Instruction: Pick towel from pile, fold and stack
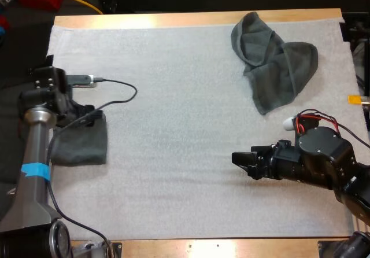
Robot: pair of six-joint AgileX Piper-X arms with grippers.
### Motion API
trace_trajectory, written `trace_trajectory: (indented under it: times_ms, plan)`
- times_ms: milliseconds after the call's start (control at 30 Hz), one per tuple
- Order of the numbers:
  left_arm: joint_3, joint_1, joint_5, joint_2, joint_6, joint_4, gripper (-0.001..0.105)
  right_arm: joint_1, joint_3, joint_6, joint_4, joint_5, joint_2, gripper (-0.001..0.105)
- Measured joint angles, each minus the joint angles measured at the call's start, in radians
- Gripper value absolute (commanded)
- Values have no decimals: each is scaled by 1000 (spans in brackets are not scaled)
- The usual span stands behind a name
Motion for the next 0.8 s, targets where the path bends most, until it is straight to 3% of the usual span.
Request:
trace_trajectory:
  times_ms: [267, 633, 800]
  plan:
    - [4, 3, -63, 69, -10, 35, 69, 0, 0, 0, 0, 0, 0, 61]
    - [137, 16, -88, 123, -11, 49, 69, 0, 0, 0, 0, 0, 0, 61]
    - [161, 16, -88, 146, -10, 37, 69, 0, 0, 0, 0, 0, 0, 61]
